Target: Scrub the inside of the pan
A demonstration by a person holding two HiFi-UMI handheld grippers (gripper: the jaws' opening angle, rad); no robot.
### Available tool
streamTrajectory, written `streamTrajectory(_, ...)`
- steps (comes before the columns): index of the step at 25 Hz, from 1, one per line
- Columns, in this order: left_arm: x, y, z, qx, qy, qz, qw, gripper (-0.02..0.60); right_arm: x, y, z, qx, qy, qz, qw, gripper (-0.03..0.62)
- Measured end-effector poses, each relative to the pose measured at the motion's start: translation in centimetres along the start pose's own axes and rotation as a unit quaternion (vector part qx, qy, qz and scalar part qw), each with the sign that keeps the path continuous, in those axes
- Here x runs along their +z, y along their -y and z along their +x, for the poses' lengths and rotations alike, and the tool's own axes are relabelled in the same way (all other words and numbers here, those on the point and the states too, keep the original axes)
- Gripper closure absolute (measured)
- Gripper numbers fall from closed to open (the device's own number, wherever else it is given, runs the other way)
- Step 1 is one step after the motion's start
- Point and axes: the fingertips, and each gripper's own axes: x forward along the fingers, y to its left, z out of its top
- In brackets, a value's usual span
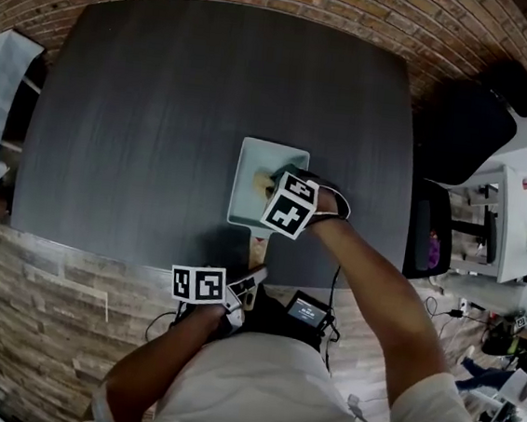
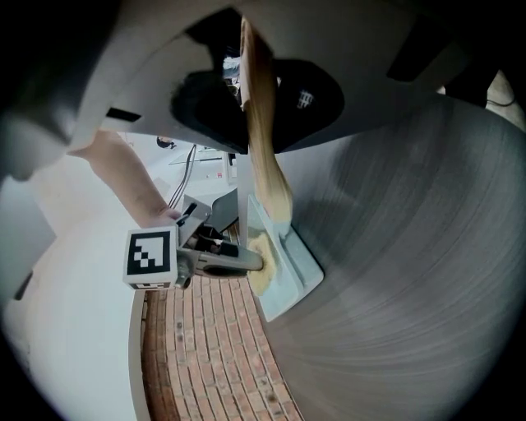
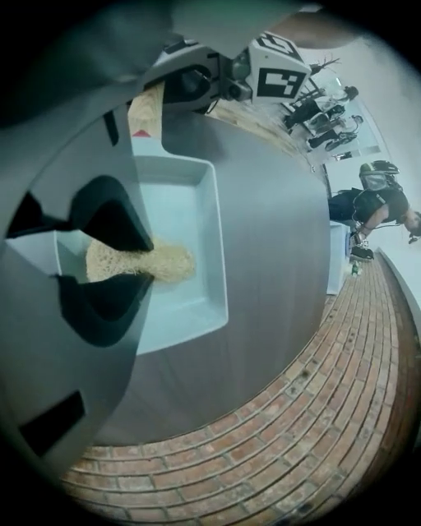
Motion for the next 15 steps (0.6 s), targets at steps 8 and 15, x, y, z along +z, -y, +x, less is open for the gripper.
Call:
streamTrajectory(8, 0.0, 0.1, 0.0, 0.002, -0.004, 0.006, 1.0, 0.494, 2.9, 5.0, 1.6, -0.082, -0.029, -0.069, 0.994, 0.5)
streamTrajectory(15, -0.3, -0.1, 0.0, 0.007, -0.033, 0.012, 0.9993, 0.494, 3.7, 3.5, 3.4, -0.082, -0.04, -0.084, 0.992, 0.502)
